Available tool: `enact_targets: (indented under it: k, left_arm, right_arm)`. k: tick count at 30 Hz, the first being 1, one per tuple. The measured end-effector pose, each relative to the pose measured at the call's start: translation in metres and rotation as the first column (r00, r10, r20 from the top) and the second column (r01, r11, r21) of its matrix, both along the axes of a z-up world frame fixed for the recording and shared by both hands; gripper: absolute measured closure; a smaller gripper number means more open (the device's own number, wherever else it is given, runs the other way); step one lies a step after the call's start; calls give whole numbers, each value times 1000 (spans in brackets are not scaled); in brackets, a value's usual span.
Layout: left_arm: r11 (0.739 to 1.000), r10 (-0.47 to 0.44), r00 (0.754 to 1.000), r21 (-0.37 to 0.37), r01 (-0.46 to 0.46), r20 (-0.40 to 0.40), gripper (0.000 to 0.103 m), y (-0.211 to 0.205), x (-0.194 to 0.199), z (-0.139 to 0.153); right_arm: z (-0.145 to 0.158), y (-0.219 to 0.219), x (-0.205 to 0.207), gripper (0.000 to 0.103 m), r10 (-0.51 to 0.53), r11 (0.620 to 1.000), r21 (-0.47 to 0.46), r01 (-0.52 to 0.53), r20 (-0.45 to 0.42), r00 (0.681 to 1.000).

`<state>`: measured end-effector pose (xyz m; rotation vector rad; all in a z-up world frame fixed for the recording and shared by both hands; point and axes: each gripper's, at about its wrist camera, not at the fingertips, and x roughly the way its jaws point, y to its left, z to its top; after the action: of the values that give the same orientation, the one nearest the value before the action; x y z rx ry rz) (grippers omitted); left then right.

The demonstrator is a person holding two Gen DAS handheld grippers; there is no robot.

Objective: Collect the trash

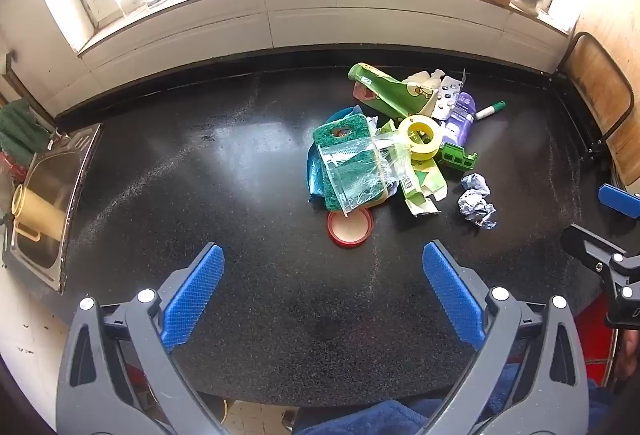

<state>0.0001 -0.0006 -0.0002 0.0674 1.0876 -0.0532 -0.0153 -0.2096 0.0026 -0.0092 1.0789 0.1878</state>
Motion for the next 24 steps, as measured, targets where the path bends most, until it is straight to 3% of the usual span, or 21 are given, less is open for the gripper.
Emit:
enact_targets:
  k: [24]
  left_arm:
    - [999,-28,1000,23,28,-7,6,-8,3,2]
  right_arm:
    - [1,1,8,6,14,1000,-7,-14,-14,1000]
